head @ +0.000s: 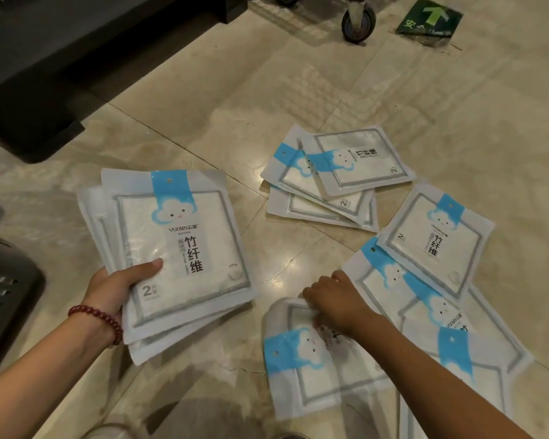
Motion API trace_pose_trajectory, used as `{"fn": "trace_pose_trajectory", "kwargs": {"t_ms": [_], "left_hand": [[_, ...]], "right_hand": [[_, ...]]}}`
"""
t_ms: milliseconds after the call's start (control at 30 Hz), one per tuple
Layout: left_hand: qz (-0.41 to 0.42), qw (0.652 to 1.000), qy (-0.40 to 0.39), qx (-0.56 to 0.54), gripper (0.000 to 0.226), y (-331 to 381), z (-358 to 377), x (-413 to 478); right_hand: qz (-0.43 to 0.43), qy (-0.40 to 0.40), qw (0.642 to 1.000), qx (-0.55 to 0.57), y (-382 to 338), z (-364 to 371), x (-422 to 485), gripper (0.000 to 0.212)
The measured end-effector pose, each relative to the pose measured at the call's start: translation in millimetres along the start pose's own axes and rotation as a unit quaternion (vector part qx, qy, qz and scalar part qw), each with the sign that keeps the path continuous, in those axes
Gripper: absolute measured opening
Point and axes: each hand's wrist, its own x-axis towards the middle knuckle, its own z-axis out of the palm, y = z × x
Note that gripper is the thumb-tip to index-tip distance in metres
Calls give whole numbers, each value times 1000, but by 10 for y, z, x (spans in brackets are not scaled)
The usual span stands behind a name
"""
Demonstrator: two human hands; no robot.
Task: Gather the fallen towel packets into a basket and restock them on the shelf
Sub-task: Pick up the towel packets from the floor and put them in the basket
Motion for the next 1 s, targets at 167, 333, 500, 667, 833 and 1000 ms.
{"fn": "trace_pose_trajectory", "kwargs": {"t_ms": [167, 333, 500, 667, 833, 1000], "left_hand": [[69, 998, 6, -5, 47, 330, -68, 90], [168, 985, 26, -30, 46, 1020, 52, 72], [225, 972, 31, -54, 40, 1655, 208, -249], [260, 962, 35, -72, 47, 2300, 187, -827], [313, 940, 74, -114, 41, 2857, -172, -1479], [348, 905, 176, -171, 46, 3189, -1024, -1997]], "right_hand": [[166, 187, 880, 403, 104, -345, 70, 21], [247, 284, 692, 616, 53, -915, 335, 9], [222, 307, 656, 653, -87, -1816, 432, 21], [126, 312, 689, 642, -427, -2968, 368, 9], [-9, 318, 709, 630, -931, -4008, 333, 13], [-148, 297, 717, 613, -1696, -4848, 400, 11]]}}
